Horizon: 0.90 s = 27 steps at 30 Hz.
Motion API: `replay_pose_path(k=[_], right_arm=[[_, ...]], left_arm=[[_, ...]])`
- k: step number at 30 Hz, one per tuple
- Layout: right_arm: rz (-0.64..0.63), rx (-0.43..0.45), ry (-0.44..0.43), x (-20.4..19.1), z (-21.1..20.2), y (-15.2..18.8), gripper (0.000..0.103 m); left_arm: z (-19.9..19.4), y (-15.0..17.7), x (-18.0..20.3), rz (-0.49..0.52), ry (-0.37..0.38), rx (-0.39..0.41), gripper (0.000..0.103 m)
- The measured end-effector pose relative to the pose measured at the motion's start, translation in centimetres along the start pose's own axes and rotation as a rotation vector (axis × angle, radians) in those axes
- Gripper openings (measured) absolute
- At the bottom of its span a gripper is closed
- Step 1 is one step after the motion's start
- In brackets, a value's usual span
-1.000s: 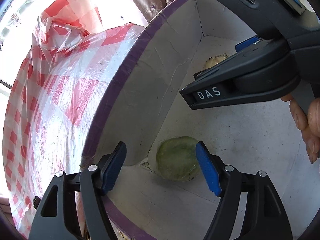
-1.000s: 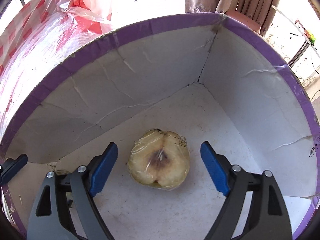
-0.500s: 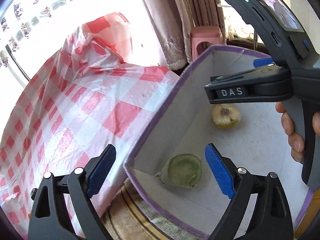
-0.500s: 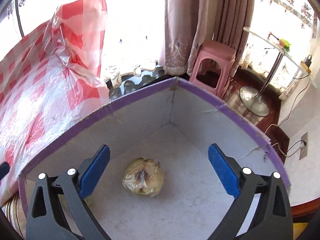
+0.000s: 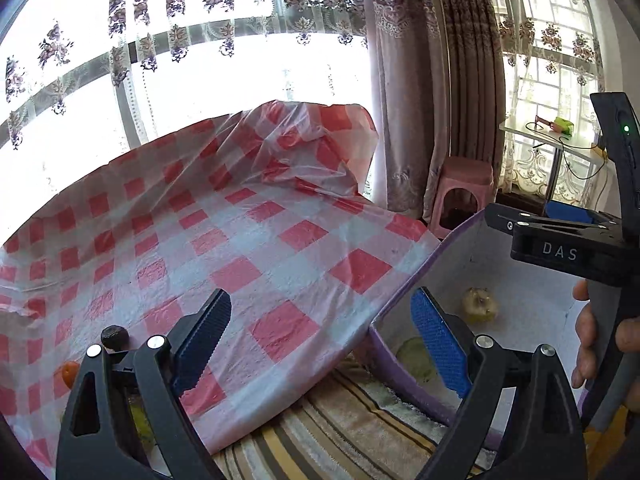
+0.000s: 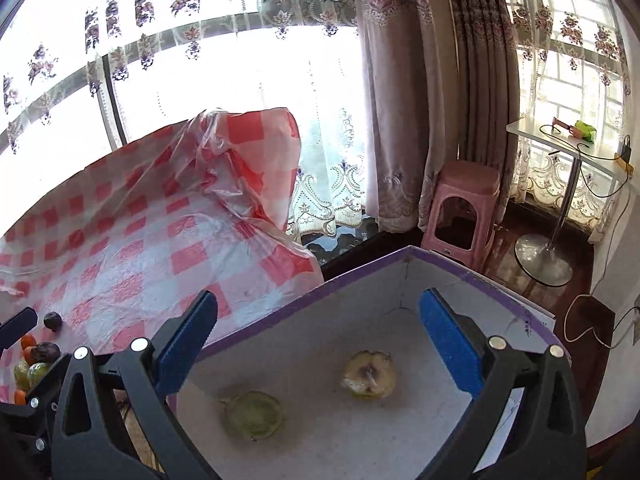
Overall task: Organize fruits
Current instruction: 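Move both tools back to the fruits on the checked table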
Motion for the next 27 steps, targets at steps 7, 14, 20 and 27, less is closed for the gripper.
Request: replay_pose_path(k=[7, 14, 20, 27], right_arm=[[-0.125, -0.03, -0.149, -8.2, -1.3, 1.7, 0.101], [-0.155, -0.078, -0.261, -13.6, -2.6, 3.3, 0.101], [-0.178, -0.112, -0.306, -16.8, -3.3, 4.7, 0.101], [-0.206, -0.167, -0.386, -20.3, -4.0, 6.6, 0.101]], left_arm=[[-4.1, 2.4, -5.0, -0.122, 0.003, -0.003, 0.089], [-7.5, 5.0, -10.1, -0.205, -0.069, -0.005, 0.089], [-10.2, 8.1, -14.6, -0.296, -0.157, -0.047, 0.089], [-12.2, 11.5, -19.1, -0.4, -0.199, -0.12, 0.079]])
Point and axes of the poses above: each gripper's, at about its wrist camera, not at the fingertips, and z roughly the way its jaws point, x to its right, y to its underside, the point moved 7 cm from there along z, roughly the way its jaws point, and after that the axes turned 9 degrees about x, right-handed, at the moved point
